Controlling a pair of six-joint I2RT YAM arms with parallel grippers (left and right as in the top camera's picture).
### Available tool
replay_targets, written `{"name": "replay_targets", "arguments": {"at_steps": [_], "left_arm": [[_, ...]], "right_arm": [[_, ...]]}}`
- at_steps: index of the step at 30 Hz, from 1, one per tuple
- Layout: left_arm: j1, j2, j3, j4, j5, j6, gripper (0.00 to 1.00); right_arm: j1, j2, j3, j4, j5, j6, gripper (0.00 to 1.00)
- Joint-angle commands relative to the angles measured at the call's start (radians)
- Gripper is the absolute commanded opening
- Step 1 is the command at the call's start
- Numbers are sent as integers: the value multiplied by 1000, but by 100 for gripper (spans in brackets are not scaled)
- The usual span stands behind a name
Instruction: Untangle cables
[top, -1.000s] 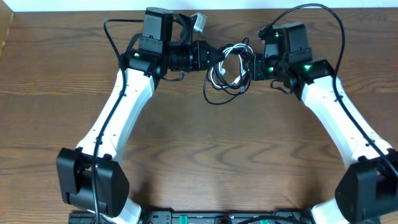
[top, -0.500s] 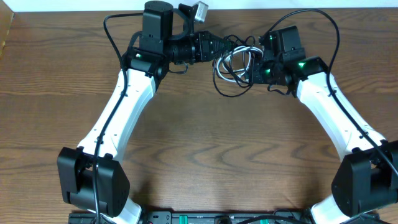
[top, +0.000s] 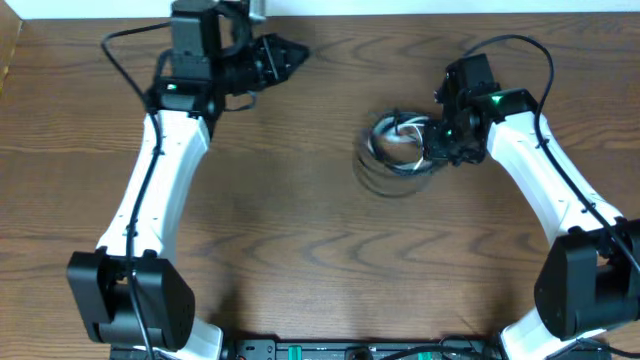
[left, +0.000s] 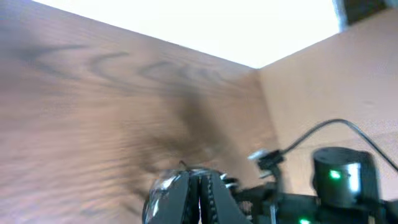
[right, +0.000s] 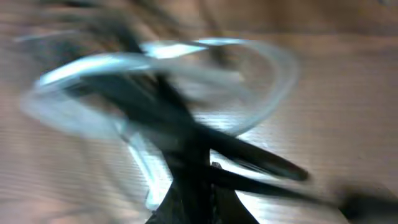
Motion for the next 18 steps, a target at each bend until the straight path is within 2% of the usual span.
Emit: {"name": "replay_targets", "arguments": {"at_steps": [1,7,13,15,18], "left_arm": [[-15,-21,26,-98,-116,90,7],[-35,-11,16,-224,-123,161,7],[-65,3,-2,-227,-125,163,8],[-66,8,-2,-220,-151,163,7],[-60,9,-2,-213,-175,163,8]], "right_arm": [[2,-5,0,-8,48,-21,1],[24,-5,0,16,-27,-79,1],[76,-5,0,58,-111,-128,1],[93,-5,0,74,-201,-182,4],[99,-6,8,90,-270,-187,5]]}}
